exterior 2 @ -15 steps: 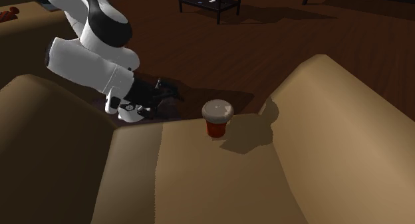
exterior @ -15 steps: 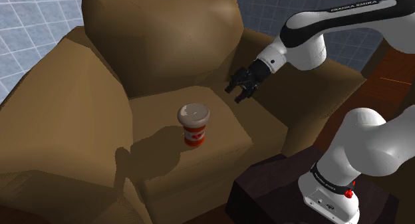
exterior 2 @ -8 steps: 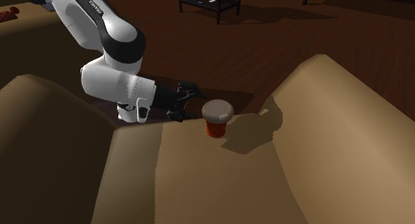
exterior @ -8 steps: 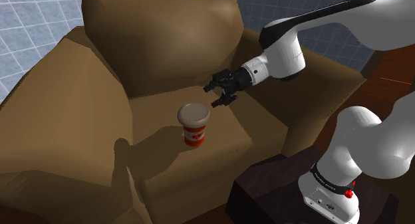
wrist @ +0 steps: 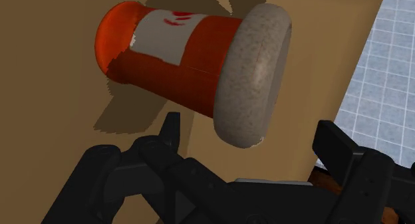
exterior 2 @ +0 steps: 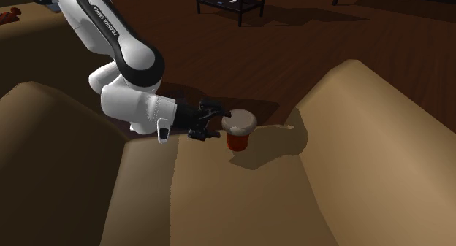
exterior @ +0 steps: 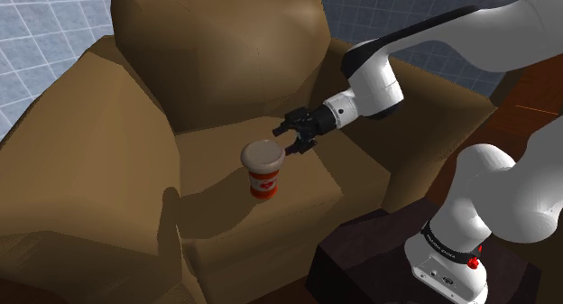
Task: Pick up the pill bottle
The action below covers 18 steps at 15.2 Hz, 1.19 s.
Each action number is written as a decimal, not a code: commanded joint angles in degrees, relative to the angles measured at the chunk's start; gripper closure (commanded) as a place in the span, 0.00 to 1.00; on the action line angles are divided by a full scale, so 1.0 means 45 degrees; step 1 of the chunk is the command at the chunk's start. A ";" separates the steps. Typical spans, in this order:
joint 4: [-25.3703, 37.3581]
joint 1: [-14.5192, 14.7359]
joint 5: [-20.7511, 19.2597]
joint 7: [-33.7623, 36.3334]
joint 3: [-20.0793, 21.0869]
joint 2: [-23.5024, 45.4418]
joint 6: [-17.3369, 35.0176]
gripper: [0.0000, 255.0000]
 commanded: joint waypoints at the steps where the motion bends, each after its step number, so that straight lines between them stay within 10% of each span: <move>1: -0.0036 -0.0008 0.0088 -0.0166 -0.0042 0.0071 -0.0042 0.00; 2: -0.0049 -0.0002 0.0098 -0.0164 -0.0032 0.0055 -0.0031 1.00; 18: 0.0195 -0.0132 -0.1102 0.1503 0.0198 -0.0837 0.0148 1.00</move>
